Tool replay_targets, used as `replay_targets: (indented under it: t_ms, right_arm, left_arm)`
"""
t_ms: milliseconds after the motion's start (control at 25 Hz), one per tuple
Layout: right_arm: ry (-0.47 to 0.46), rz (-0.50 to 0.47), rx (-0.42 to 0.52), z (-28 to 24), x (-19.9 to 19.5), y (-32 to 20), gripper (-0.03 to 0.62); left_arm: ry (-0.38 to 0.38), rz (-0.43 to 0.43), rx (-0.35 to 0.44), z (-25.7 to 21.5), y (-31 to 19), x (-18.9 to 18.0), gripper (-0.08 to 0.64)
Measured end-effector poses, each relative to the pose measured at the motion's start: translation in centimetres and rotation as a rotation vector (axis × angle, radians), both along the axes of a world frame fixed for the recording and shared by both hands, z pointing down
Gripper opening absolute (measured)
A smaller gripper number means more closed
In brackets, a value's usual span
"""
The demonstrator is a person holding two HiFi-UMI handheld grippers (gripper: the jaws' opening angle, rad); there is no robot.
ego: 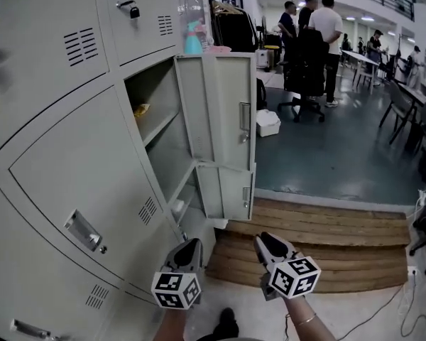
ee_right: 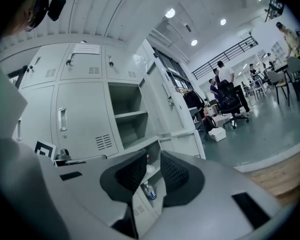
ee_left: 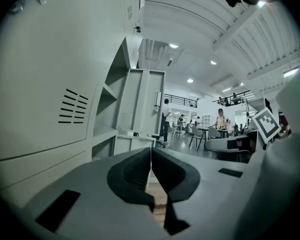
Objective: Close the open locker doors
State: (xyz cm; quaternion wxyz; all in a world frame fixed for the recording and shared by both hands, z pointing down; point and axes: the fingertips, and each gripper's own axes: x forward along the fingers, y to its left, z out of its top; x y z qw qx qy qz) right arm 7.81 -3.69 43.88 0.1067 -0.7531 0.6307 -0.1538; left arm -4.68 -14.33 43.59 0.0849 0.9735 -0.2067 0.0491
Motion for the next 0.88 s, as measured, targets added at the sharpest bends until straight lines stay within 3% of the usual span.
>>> replay_targets:
  t_ms: [320, 560, 880]
  right_arm:
    - [0.058, 0.056, 0.054, -3.6, 6.5, -7.4, 0.072]
    - [0.074, 0.092, 0.084, -5.3, 10.3, -9.8, 0.072]
    - [0.112, 0.072, 0.173, -9.3, 15.9, -11.6, 0.078]
  left_arm:
    - [0.040, 0.046, 0.027, -2.4, -7.3, 5.8, 0.023]
    - [0.053, 0.054, 0.030, -3.3, -10.1, 8.2, 0.023]
    - [0.033, 0.016, 0.018, -2.7, -11.8, 11.1, 0.023]
